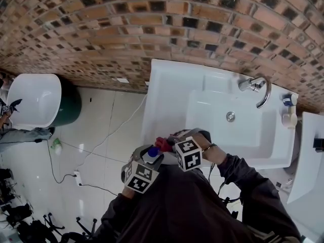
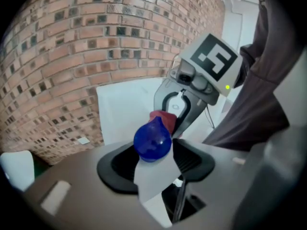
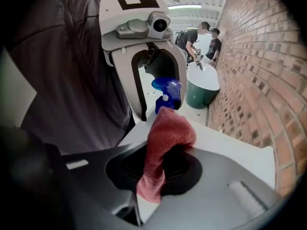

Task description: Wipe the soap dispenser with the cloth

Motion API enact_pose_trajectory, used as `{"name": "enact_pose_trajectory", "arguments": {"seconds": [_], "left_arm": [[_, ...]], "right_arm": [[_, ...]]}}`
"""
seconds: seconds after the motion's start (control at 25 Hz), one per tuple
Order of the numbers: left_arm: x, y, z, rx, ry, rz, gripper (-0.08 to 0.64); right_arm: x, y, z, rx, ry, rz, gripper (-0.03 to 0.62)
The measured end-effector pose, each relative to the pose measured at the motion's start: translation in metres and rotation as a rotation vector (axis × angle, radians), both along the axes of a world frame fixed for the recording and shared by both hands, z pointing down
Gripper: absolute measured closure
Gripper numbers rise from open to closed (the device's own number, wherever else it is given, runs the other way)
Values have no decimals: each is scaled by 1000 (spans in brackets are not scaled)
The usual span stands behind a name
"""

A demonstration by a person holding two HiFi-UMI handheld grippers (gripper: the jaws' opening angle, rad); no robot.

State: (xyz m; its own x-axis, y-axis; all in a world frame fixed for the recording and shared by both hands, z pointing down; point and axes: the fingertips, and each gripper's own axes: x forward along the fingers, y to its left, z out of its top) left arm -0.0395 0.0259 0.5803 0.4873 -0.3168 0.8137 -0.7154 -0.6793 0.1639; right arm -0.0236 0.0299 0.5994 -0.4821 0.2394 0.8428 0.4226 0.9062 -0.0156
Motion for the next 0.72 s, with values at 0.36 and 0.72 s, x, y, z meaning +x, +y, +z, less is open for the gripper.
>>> {"name": "enact_pose_trajectory", "arguments": {"seconds": [0.36,0.72], "left_arm": [[-3,-5,-7,80,-81,2,394],[-2,-3,-2,69,-76,-25,410]], "right_arm": [[5,-13,-6,-169,-18,194,532],[-25,-36,-35,-604,-124,431,532]]}}
